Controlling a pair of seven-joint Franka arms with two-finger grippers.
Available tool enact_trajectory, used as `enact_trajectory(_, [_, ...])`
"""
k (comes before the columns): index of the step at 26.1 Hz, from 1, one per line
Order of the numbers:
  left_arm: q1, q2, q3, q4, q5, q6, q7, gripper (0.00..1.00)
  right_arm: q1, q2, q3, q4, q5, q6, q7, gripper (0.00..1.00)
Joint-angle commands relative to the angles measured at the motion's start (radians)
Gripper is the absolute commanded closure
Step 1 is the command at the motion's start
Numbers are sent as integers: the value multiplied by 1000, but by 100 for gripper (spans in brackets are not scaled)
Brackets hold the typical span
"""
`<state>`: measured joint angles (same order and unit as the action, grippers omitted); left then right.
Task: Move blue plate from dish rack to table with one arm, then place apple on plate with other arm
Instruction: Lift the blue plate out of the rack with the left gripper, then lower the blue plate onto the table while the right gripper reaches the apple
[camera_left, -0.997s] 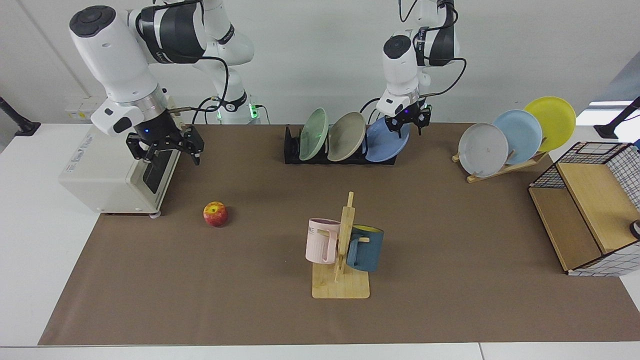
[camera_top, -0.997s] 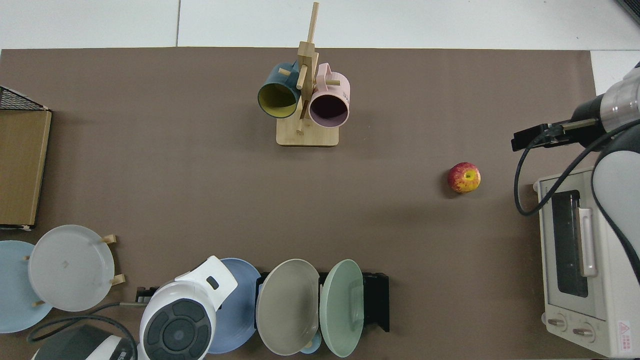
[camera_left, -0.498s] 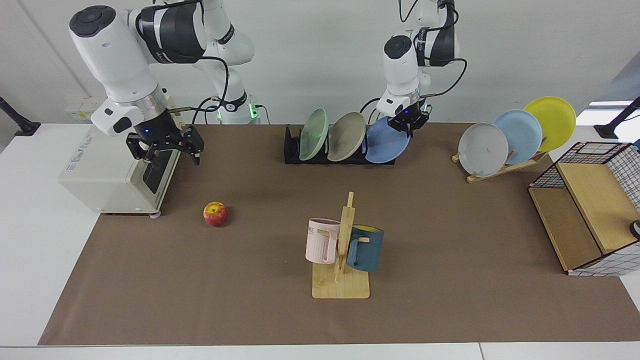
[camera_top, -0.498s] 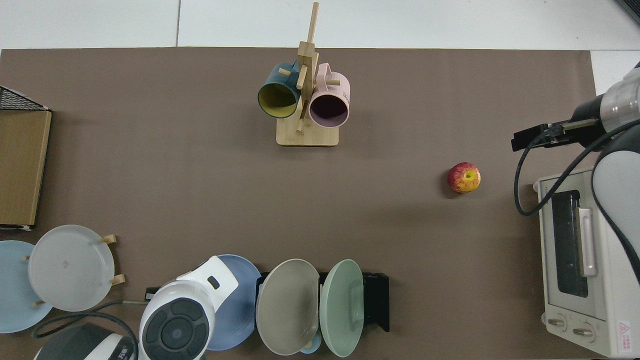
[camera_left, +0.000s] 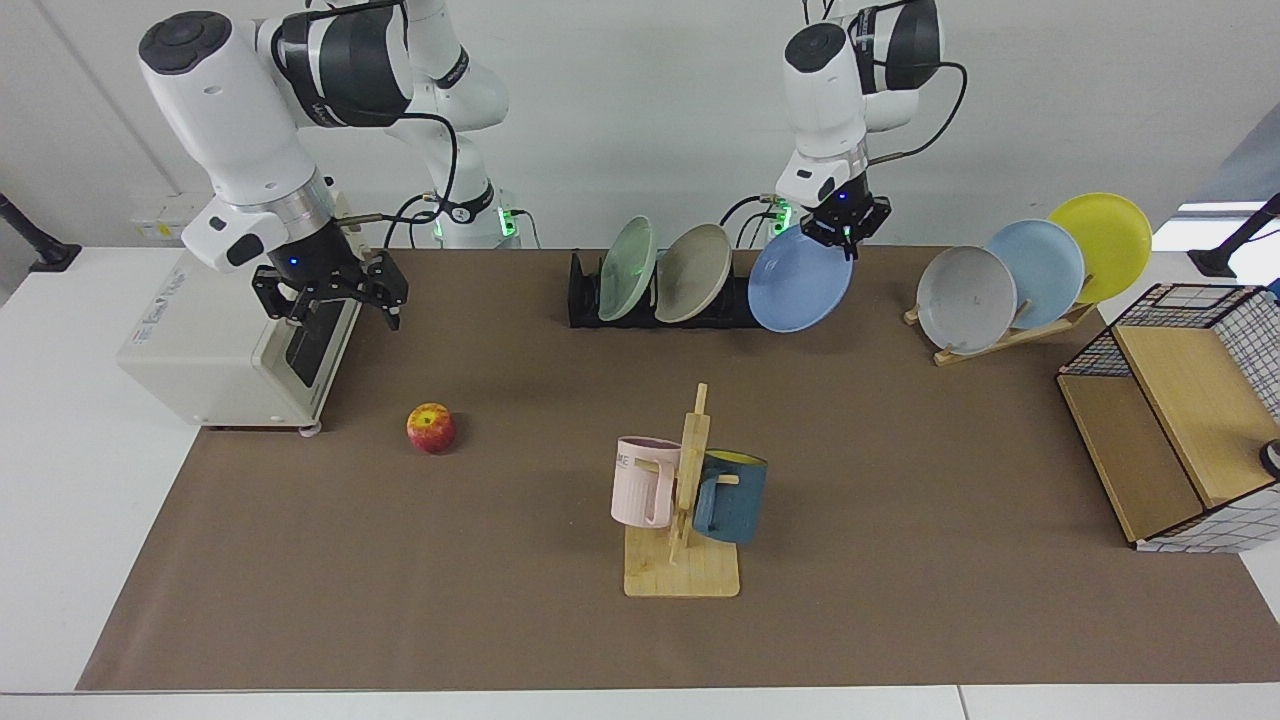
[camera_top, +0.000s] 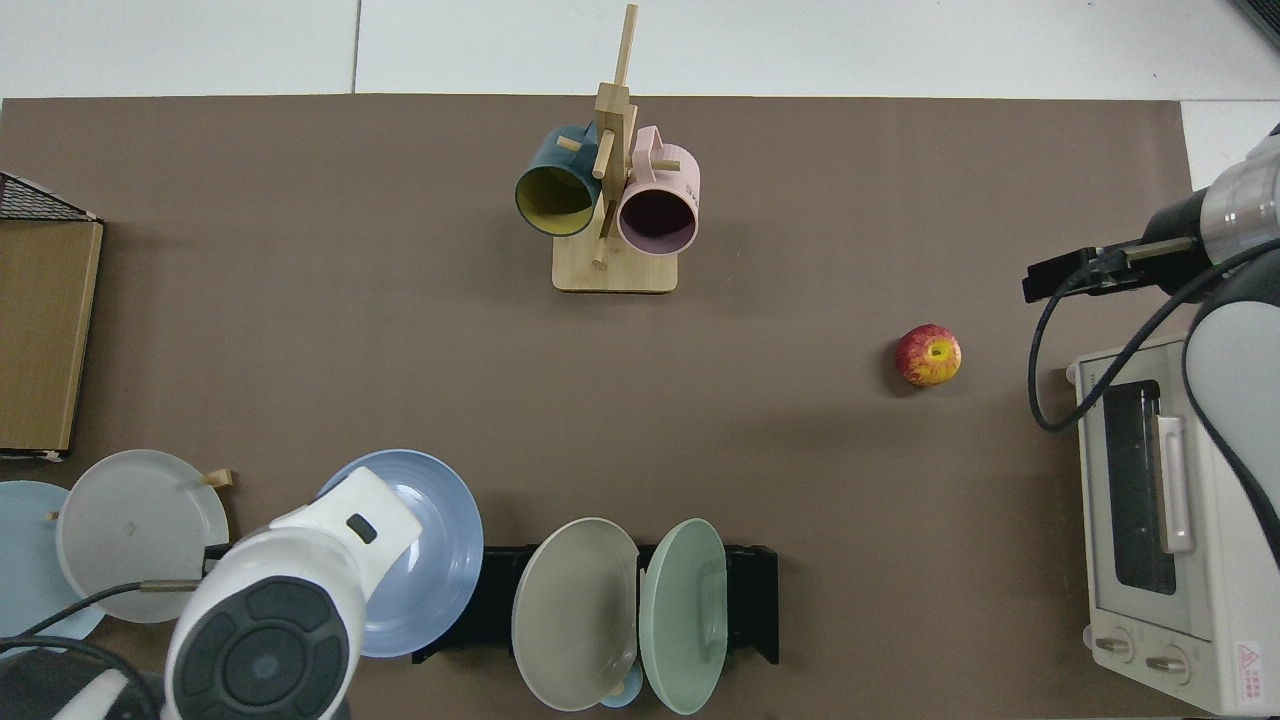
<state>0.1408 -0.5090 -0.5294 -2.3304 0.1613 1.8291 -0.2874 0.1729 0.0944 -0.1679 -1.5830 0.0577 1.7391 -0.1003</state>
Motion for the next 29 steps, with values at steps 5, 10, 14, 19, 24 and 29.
enact_trajectory(5, [26, 205, 152, 289, -3, -100, -1, 100, -10, -21, 10, -26, 1, 20, 22, 0])
enact_trajectory(10, [25, 240, 177, 232, -258, 19, -7, 100, 2, -24, 8, -26, -16, 8, 22, 0])
enact_trajectory(14, [13, 259, 172, 194, -357, 113, -1, 100, 13, -27, 13, -72, -19, 54, 20, 0])
enact_trajectory(19, [-32, 339, 141, 172, -408, 252, -12, 100, 20, -15, 13, -193, -10, 187, 30, 0])
enact_trajectory(24, [-33, 438, 14, 120, -431, 442, -81, 100, 23, 5, 14, -337, -2, 344, 43, 0])
enact_trajectory(29, [-46, 523, -63, 37, -408, 682, -157, 100, 43, 51, 18, -393, -1, 445, 65, 0])
